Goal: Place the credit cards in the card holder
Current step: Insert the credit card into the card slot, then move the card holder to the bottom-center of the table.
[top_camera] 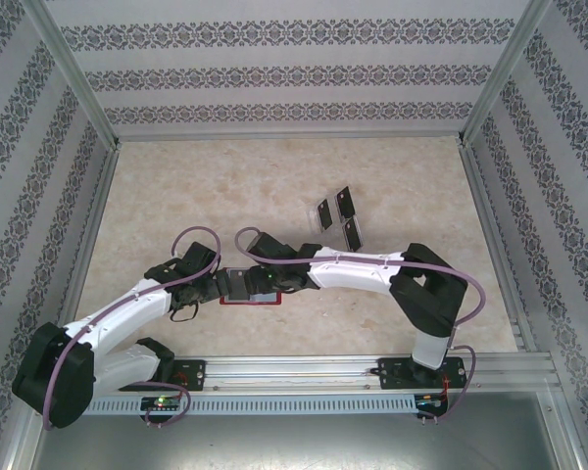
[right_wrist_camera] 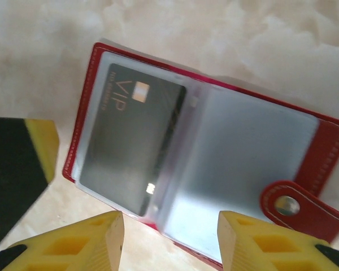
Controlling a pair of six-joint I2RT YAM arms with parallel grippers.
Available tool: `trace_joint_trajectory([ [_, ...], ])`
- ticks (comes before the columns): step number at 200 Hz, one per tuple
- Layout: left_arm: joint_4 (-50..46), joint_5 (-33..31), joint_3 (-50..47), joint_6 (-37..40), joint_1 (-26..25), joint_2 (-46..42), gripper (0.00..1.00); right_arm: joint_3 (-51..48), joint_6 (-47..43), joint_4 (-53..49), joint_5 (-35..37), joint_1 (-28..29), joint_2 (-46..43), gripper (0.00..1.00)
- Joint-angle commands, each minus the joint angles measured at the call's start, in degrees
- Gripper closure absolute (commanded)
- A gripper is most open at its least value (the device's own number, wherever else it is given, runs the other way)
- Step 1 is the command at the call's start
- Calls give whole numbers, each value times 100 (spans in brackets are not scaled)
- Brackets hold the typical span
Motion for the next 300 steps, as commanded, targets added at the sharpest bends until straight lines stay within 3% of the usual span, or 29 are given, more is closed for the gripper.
trace_joint_trajectory([
  [1,49,47,104,71,-52,24,0,335,-50,-265,243,145,278,50],
  [51,231,115,61,64,-54,132,0,677,159,-645,757,275,620,49],
  [134,453,197,-108,112,-54,344,0,482,66,-1131,1324,226,399,49],
  [300,737,283,-358,87,-57,680,0,1058,-21,-1080,1128,382,1032,48],
])
